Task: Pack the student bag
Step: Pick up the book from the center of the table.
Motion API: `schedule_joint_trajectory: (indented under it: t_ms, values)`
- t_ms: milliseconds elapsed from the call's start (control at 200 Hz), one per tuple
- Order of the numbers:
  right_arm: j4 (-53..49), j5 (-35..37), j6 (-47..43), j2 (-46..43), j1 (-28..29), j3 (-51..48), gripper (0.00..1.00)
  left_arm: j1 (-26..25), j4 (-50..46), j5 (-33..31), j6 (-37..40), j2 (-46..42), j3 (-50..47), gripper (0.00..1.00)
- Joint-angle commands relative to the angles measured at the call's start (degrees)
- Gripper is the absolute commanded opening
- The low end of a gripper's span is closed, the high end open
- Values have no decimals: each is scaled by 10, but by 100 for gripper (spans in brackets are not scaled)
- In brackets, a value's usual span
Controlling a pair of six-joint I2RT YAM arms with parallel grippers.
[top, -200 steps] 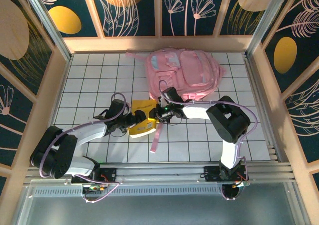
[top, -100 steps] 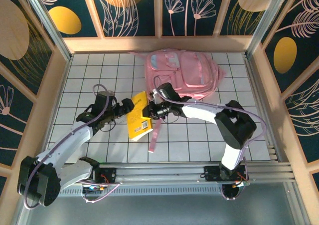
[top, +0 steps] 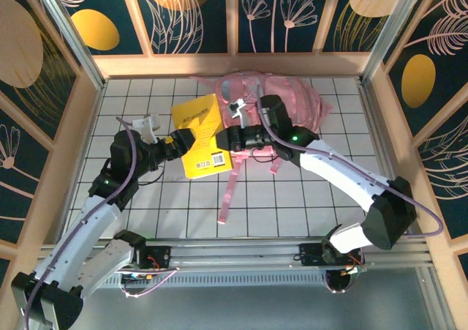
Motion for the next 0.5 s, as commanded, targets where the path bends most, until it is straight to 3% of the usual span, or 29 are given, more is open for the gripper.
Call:
schedule_joint_trajectory:
  t_ms: [0,310,425,495]
  values:
    - [39,-84,-18,-49,-13,33,0,3,131,108,-24,6,-16,96]
    - [52,-149,-12,-88,-32,34,0,3,400,274,-160,60,-36,81]
    - [46,-161,-10,-92,-61,23,0,3,439,291,-179,58,-37,61]
    - [47,-167,-7,-92,-71,13,0,3,474,297,-198,58,-46,42]
